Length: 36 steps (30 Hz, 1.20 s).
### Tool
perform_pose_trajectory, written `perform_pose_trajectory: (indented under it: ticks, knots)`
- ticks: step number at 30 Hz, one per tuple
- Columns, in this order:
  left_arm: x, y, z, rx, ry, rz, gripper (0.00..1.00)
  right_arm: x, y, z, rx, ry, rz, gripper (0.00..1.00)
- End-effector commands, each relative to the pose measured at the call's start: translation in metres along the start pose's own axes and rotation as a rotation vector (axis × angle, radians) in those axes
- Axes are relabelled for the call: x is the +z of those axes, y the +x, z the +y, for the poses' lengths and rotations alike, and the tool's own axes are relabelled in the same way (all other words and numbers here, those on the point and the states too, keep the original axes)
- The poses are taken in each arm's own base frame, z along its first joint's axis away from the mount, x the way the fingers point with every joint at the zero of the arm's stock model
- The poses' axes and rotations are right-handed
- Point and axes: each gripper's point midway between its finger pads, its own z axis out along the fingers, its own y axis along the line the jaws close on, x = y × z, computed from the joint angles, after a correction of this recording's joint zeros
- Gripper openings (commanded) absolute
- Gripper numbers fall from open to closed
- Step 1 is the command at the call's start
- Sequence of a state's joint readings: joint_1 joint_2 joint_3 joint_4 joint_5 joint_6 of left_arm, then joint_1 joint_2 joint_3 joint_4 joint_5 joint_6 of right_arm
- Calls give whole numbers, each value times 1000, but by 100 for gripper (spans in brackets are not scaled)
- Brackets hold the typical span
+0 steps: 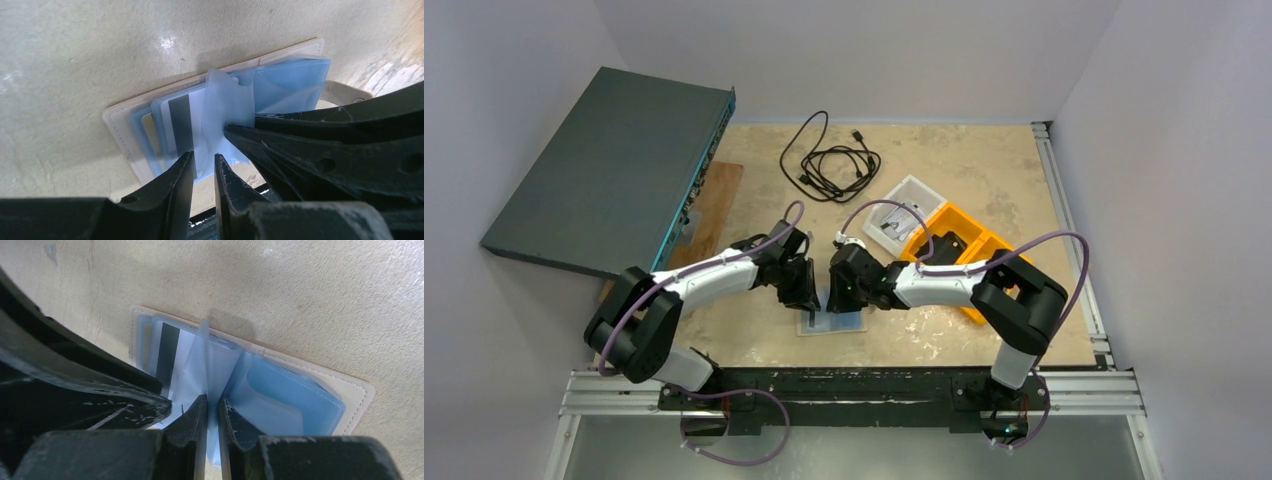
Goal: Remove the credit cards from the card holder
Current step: Remove the credit card from the card holder.
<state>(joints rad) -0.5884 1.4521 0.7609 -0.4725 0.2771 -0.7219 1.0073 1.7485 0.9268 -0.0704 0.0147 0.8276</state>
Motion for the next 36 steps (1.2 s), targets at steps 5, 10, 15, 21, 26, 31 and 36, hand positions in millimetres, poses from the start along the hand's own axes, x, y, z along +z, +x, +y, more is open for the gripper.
perform_pose_trajectory:
  ticks: [5,10,15,21,26,31,36]
  knots:
    - [19,4,-9,21,29,26,22,8,24,-24,13,23,75,10]
    - [23,7,-8,18,22,30,15,8,23,-23,18,11,73,10]
    - [21,6,-7,11,4,15,0,-3,10,-13,8,-10,43,17]
    - [2,3,-12,15,12,-33,0,-33,-20,9,-15,-41,-38,43]
    - [-16,2,-30,51,59,-68,0,-56,-38,11,-20,-17,-99,54]
    - [-16,4,-54,94,102,-63,3,-73,-46,-3,7,40,-146,54]
    - [-4,0,-76,110,154,-45,13,-91,-45,-26,46,96,-194,54]
